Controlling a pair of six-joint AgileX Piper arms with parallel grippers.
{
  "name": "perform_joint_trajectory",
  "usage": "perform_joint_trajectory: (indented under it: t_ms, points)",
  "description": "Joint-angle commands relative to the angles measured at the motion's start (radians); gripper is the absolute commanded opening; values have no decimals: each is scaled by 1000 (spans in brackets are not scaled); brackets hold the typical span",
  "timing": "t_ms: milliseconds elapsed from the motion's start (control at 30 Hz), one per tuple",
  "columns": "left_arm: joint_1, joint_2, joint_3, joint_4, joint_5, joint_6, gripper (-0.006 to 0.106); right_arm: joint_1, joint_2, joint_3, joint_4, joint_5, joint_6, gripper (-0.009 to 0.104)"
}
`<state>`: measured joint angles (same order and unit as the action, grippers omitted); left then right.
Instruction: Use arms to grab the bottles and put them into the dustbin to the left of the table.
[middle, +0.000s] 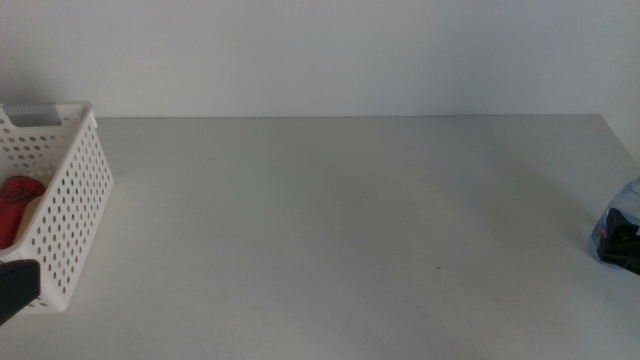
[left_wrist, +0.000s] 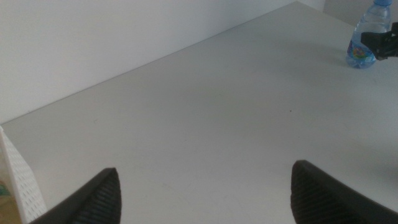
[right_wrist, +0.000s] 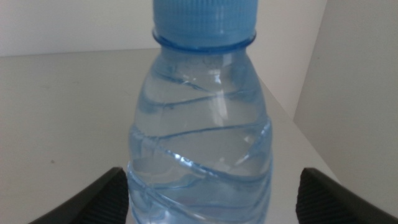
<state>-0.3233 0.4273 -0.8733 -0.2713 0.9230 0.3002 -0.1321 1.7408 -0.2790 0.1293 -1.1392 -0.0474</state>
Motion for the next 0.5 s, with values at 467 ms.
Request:
perform_joint_trajectory:
  t_ms: [467]
  points:
    - [-5, 15, -24, -18, -72, -10, 94, -6, 108, -143, 0, -196, -12, 70]
